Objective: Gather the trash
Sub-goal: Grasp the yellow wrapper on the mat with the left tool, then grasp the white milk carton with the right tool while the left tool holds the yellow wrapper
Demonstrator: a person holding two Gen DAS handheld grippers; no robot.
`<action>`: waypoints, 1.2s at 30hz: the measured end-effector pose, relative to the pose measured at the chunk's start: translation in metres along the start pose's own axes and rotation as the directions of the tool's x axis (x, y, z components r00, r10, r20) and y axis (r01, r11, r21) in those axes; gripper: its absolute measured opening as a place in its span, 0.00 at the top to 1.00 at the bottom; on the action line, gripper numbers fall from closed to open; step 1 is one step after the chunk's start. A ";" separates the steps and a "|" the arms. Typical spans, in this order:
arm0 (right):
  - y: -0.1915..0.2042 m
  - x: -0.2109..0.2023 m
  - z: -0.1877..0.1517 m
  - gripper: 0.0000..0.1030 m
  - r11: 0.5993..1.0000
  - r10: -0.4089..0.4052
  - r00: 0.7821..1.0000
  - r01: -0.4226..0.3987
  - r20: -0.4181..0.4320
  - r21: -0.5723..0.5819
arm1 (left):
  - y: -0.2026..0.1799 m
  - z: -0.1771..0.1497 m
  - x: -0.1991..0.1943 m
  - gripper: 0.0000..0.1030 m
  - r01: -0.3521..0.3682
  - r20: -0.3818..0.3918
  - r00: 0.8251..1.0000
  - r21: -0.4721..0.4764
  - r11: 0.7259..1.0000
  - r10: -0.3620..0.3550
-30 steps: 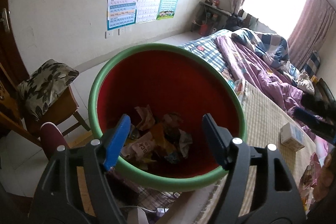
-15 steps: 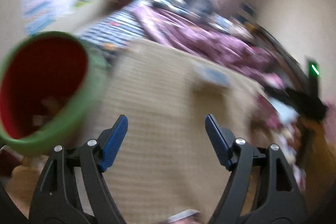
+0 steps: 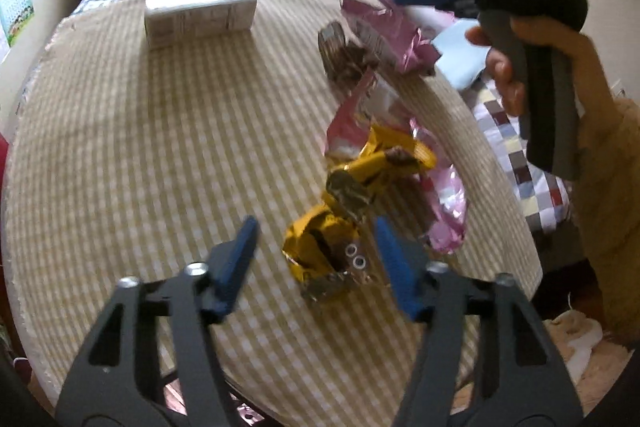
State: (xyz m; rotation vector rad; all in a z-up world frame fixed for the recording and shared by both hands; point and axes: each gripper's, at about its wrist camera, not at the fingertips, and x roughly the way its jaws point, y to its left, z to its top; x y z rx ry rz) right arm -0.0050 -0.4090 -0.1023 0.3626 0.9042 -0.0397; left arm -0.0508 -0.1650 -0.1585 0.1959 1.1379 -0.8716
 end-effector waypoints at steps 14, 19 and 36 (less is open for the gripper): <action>0.082 0.071 0.038 0.17 0.886 0.048 0.987 -0.112 -0.152 -0.450 | 0.071 0.003 -0.035 0.70 -0.124 0.120 0.980 -0.270 0.955 0.161; 0.107 0.118 0.042 0.17 0.774 -0.021 0.967 -0.145 -0.254 -0.616 | 0.105 -0.003 -0.056 0.70 -0.150 0.156 0.961 -0.393 0.907 0.227; 0.136 0.107 -0.013 0.17 0.756 0.134 0.918 -0.338 -0.372 -0.561 | 0.152 -0.016 -0.066 0.54 -0.217 0.130 0.936 -0.522 0.825 0.328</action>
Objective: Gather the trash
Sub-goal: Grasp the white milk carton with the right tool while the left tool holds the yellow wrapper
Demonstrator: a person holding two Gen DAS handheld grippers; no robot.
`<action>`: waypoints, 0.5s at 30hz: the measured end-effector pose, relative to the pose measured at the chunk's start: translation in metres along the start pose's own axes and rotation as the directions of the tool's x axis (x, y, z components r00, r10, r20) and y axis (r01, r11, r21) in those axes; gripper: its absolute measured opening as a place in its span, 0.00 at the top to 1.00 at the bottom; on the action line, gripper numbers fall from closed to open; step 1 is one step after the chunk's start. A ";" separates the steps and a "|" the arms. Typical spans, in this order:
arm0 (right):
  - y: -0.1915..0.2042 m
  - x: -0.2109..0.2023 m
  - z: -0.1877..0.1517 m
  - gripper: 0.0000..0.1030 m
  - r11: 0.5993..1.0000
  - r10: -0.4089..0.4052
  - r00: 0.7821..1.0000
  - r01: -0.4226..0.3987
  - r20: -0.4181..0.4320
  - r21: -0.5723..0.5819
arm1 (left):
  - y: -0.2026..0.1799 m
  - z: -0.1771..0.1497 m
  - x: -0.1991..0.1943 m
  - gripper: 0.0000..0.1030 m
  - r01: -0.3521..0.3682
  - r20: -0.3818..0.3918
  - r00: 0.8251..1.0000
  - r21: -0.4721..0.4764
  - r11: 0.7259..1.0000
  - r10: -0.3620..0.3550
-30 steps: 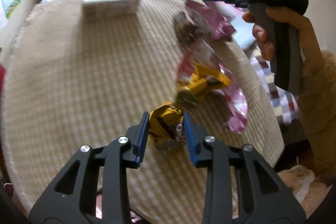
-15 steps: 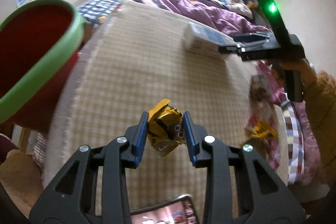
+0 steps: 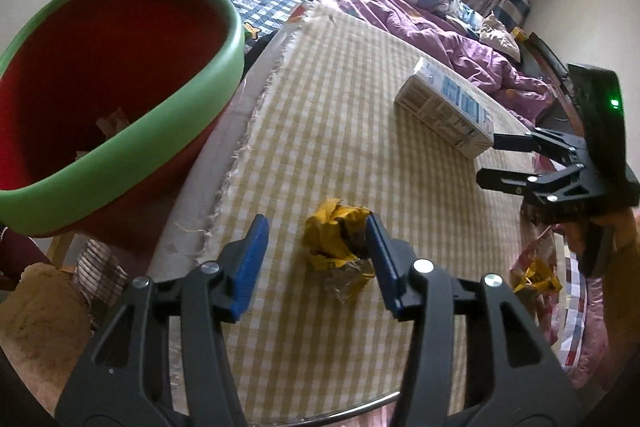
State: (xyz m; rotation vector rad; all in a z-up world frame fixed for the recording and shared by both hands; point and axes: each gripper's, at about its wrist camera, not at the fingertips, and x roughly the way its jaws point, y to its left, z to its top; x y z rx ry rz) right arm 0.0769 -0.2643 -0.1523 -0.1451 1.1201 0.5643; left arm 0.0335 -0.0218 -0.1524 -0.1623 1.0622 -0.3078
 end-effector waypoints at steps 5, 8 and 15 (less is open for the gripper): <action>0.011 -0.014 0.002 0.17 0.989 -0.141 0.982 0.133 0.126 0.072 | -0.002 -0.001 0.000 0.53 0.007 0.000 1.000 -0.006 1.000 -0.007; 0.007 -0.016 0.004 0.17 0.982 -0.157 0.975 0.137 0.157 0.130 | -0.002 -0.003 -0.002 0.53 0.004 0.002 1.000 0.005 1.000 -0.004; -0.007 -0.019 0.004 0.17 0.973 -0.133 0.975 0.094 0.179 0.212 | -0.004 -0.004 -0.002 0.53 0.016 -0.003 1.000 0.014 1.000 -0.016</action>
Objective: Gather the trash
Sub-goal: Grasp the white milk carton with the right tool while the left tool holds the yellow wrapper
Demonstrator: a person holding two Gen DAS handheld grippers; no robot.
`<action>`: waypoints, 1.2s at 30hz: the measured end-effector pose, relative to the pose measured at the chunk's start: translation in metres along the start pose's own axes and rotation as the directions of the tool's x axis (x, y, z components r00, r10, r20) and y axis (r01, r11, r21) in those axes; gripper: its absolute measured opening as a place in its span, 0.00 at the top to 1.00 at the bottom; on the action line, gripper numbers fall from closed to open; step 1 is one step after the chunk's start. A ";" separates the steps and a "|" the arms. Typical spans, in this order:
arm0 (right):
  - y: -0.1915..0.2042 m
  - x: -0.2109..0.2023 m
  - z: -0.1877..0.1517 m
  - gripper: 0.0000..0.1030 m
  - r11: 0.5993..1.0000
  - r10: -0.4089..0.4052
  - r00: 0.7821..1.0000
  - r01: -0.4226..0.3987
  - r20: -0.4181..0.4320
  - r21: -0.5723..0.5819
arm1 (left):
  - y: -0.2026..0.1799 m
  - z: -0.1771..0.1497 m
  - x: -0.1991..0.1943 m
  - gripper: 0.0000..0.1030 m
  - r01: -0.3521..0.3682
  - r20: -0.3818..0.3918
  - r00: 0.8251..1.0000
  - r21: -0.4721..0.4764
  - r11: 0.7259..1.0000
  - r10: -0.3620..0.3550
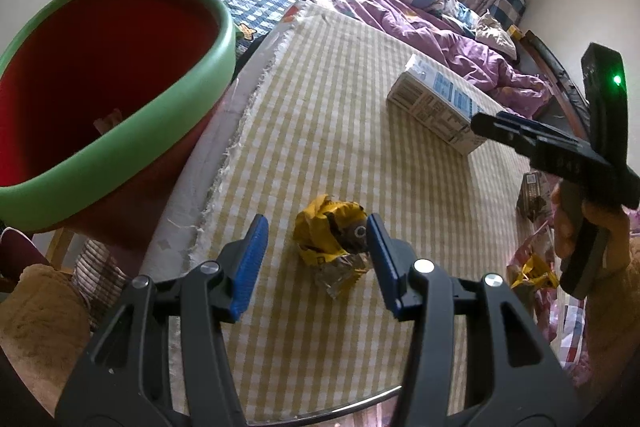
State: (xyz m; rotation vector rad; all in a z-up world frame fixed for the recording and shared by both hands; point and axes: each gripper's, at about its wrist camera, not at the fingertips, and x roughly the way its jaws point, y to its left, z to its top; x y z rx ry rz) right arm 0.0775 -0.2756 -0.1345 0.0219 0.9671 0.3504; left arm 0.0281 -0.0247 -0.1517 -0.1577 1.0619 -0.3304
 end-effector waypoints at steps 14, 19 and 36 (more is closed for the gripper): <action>-0.003 0.020 0.007 0.17 0.999 0.028 0.999 -0.027 -0.022 0.036 | -0.012 -0.005 0.007 0.58 0.023 -0.031 0.999 0.045 0.999 -0.021; -0.003 0.024 0.007 0.38 0.998 0.037 0.999 -0.035 -0.024 0.051 | -0.011 -0.003 0.006 0.70 0.013 -0.018 1.000 0.049 0.999 -0.012; 0.016 0.009 0.018 0.26 0.998 0.060 0.998 -0.060 0.033 -0.015 | -0.009 0.002 0.000 0.72 -0.017 0.022 1.000 0.030 0.999 0.016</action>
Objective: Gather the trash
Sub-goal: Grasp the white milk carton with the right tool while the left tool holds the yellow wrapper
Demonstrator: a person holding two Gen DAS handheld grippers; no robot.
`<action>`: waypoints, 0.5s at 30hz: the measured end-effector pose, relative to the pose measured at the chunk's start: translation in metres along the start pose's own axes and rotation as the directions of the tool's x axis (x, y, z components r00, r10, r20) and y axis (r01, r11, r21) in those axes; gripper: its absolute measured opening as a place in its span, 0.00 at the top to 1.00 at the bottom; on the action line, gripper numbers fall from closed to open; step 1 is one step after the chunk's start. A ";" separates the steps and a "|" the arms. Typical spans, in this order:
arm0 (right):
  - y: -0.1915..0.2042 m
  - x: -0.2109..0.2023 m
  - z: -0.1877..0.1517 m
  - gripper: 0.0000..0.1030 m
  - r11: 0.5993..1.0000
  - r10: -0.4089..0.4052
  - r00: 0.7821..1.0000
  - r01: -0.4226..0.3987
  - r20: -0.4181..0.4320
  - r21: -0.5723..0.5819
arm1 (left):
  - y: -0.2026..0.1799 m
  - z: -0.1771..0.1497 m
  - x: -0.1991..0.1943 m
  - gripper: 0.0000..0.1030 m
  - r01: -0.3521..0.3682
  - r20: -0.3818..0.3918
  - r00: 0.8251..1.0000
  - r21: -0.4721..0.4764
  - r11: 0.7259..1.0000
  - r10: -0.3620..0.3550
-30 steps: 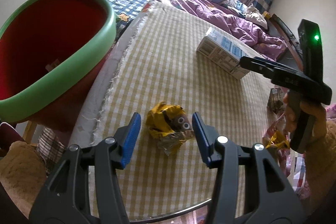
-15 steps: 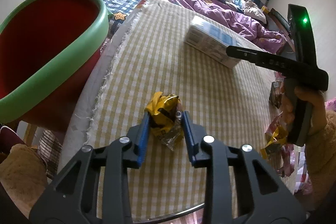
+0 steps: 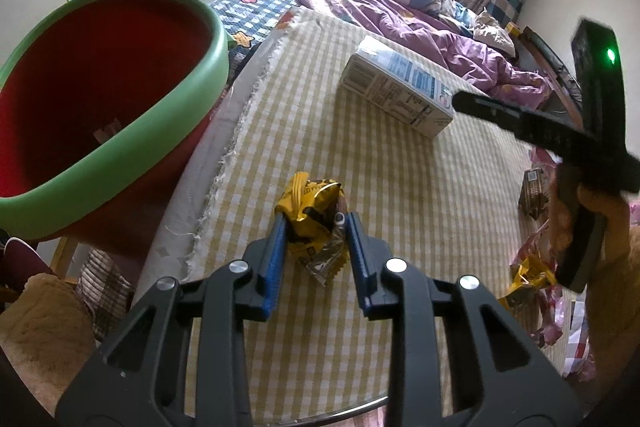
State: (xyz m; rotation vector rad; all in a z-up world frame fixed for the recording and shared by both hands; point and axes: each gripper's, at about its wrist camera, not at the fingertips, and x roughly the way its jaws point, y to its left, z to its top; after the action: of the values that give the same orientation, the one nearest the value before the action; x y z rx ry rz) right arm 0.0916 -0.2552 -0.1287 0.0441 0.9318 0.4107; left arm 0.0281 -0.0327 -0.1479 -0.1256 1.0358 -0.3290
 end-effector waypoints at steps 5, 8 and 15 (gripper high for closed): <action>0.016 0.028 0.017 0.25 0.990 -0.049 0.998 0.042 -0.047 -0.133 | 0.000 0.000 -0.006 0.72 0.001 0.019 1.000 0.004 1.000 -0.001; 0.020 0.045 0.019 0.25 0.981 -0.072 0.994 0.054 -0.086 -0.189 | 0.001 0.000 -0.009 0.72 0.001 0.027 1.000 -0.002 1.000 -0.001; 0.014 0.051 0.006 0.41 0.981 -0.072 0.988 0.046 -0.134 -0.190 | 0.003 0.002 -0.009 0.72 0.000 0.034 0.999 -0.014 1.000 0.001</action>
State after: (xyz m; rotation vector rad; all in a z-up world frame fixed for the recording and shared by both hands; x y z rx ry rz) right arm 0.1186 -0.2230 -0.1618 -0.1860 1.0268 0.4486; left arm 0.0264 -0.0269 -0.1397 -0.1429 1.0041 -0.3182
